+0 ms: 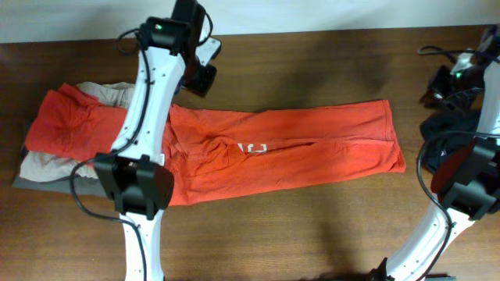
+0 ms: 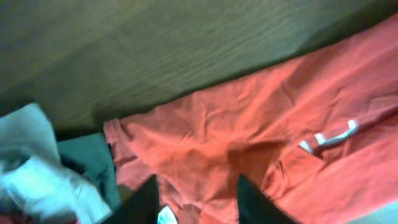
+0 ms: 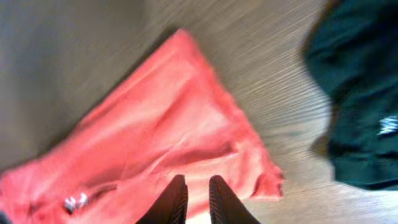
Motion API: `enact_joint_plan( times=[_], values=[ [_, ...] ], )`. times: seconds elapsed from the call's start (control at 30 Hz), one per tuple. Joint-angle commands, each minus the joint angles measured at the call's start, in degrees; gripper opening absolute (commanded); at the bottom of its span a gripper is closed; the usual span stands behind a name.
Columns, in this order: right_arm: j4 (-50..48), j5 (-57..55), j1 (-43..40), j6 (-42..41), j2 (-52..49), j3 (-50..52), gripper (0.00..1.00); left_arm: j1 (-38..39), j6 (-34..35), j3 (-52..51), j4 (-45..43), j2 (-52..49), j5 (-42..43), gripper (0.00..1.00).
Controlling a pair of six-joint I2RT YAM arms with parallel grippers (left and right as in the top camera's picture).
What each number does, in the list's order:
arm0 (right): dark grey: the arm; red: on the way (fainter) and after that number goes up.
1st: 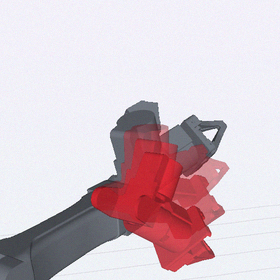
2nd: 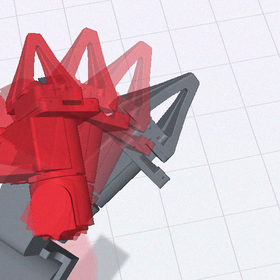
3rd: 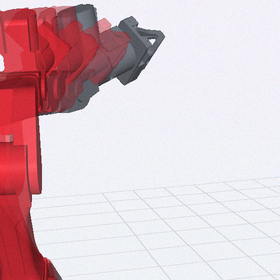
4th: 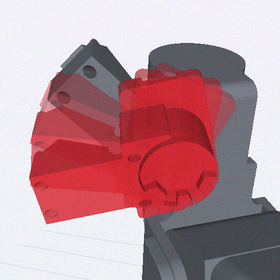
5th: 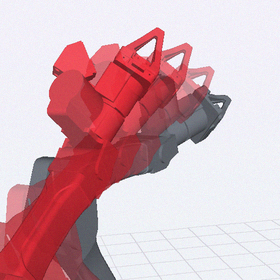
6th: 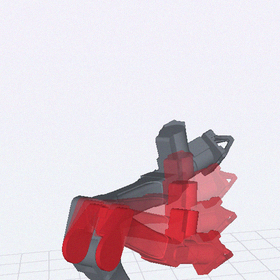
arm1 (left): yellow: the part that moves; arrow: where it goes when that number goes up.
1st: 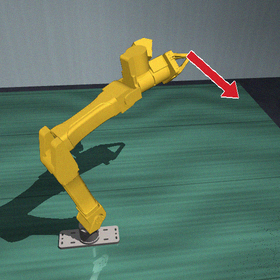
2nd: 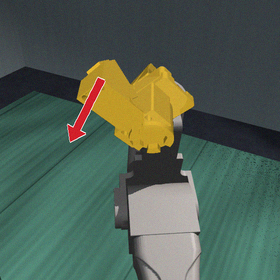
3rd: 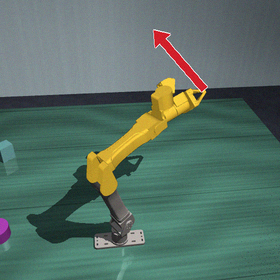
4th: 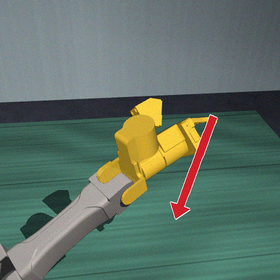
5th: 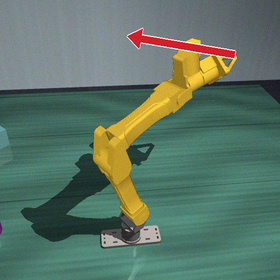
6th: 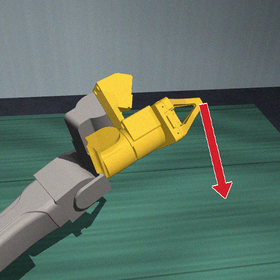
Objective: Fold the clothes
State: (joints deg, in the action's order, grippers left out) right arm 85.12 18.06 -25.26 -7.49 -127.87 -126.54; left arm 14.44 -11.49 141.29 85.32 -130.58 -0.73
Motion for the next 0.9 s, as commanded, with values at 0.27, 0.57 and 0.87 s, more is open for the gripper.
enact_joint_plan(
  times=[0.27, 0.57, 0.87],
  values=[
    [-10.34, 0.39, 20.17, 0.90, 0.74, 13.22, 0.13, 0.17, 3.78, -4.22, 0.66, 1.03, 5.66, 0.01],
    [-27.52, -4.48, 24.57, -6.47, -0.83, 30.34, 0.08, 0.13, 3.72, -4.04, 0.11, 1.14, 5.46, 0.01],
    [-35.12, -17.73, 17.33, -11.47, -0.90, 40.52, 0.04, 0.13, 3.69, -4.04, 0.26, 1.14, 5.46, 0.01]
  ],
)
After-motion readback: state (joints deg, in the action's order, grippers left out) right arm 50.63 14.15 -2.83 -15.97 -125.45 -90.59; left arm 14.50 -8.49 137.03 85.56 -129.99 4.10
